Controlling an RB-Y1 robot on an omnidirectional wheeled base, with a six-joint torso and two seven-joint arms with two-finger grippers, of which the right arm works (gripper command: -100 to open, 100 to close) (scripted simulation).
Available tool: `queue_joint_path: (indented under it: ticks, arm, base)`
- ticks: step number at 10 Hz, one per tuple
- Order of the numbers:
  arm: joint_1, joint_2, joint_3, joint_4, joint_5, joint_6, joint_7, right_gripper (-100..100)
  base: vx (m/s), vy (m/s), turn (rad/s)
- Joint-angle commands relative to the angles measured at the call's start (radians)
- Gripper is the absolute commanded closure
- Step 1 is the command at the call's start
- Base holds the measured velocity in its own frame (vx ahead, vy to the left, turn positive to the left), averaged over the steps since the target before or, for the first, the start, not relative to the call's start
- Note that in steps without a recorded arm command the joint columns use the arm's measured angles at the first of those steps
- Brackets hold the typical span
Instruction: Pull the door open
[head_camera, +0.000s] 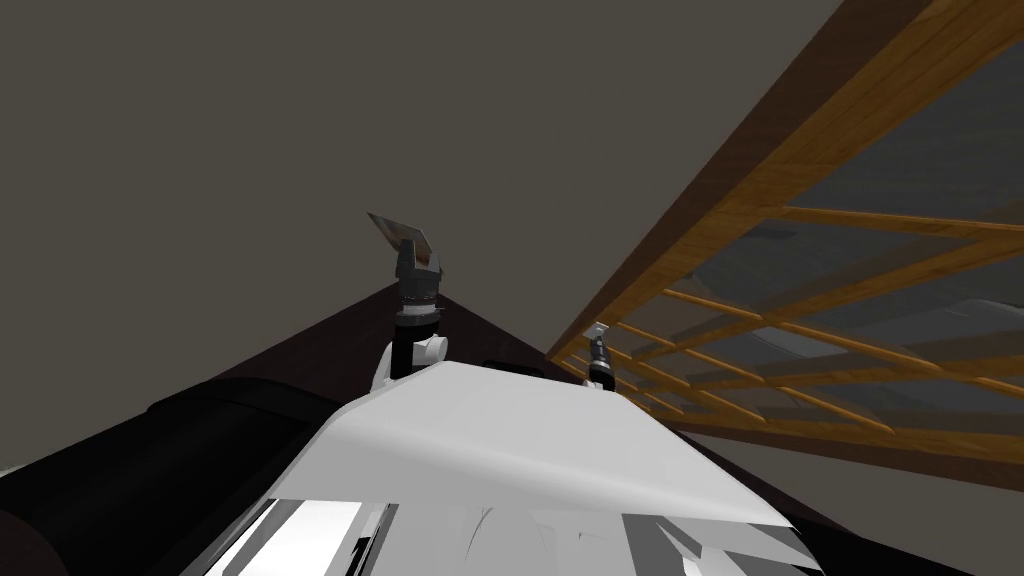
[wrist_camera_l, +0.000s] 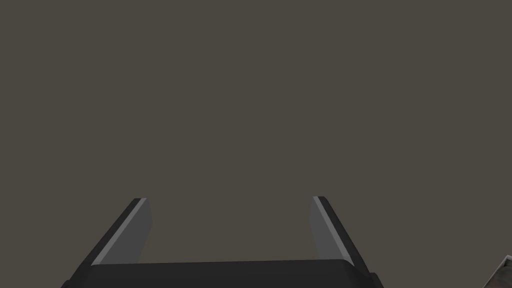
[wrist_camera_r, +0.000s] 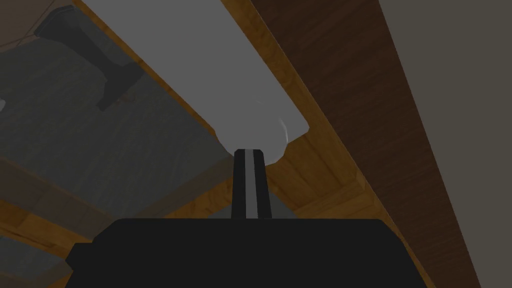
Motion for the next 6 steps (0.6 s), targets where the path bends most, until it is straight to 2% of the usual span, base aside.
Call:
queue_joint_path:
  ticks: [1, 5, 6]
  arm:
    - [0.004, -0.006, -0.002, 0.011, 0.004, -0.014, 0.029, -100]
    - [0.049, -0.036, -0.010, 0.012, 0.021, -0.049, 0.132, -100]
    - [0.049, -0.036, -0.010, 0.012, 0.021, -0.049, 0.137, -100]
  base:
    - [0.002, 0.065, -0.031]
    - [-0.001, 0.070, -0.016]
    - [-0.003, 0.054, -0.012]
